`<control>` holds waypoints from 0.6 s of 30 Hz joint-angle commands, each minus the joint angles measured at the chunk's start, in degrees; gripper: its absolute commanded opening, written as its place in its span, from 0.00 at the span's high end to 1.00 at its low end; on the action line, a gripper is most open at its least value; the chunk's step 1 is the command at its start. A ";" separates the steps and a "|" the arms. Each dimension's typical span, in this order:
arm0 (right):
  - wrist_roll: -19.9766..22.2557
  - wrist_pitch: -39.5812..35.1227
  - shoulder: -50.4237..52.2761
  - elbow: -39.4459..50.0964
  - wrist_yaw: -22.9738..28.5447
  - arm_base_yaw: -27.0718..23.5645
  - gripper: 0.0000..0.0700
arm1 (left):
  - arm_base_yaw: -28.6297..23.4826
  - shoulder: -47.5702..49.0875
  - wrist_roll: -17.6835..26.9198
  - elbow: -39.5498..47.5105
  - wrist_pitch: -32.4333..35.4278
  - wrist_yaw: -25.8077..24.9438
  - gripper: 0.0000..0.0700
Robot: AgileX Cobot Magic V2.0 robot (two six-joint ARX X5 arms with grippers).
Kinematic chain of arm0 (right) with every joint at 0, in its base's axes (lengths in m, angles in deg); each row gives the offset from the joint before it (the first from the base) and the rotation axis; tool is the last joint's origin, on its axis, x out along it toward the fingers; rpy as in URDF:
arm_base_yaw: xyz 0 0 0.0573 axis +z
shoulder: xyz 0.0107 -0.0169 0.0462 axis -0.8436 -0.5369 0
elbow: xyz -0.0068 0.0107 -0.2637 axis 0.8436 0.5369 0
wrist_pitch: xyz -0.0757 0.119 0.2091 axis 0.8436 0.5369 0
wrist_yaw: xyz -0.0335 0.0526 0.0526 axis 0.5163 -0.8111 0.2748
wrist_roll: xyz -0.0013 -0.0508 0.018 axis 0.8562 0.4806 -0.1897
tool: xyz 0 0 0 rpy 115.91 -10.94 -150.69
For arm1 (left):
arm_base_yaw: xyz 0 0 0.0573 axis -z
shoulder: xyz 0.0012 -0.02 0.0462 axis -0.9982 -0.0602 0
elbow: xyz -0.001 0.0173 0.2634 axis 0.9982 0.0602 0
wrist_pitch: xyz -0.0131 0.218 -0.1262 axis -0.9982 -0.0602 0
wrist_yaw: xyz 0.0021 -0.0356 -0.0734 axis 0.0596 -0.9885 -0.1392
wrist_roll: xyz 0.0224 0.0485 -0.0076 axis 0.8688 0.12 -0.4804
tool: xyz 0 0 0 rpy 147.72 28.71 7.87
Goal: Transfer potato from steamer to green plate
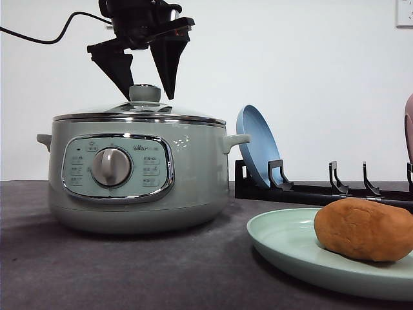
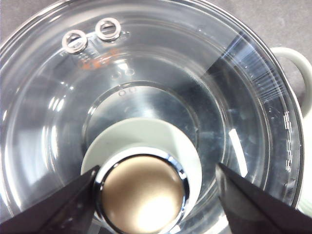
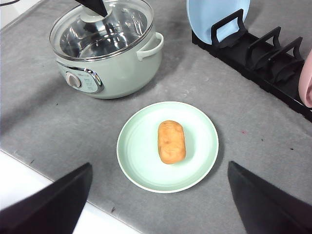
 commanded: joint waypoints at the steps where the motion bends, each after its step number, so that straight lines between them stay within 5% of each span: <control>1: -0.59 -0.48 -0.11 -0.92 0.28 0.28 0.20 | 0.27 -1.46 -0.12 -0.85 0.36 -0.26 0.24; 6: -0.59 -0.48 -0.11 -0.92 0.26 0.28 0.20 | 0.26 -1.08 -0.20 -0.90 0.38 -0.26 0.15; 18: -0.59 -0.48 -0.11 -0.92 0.31 0.28 0.20 | -0.01 8.39 -0.91 -0.90 -1.39 -0.26 0.15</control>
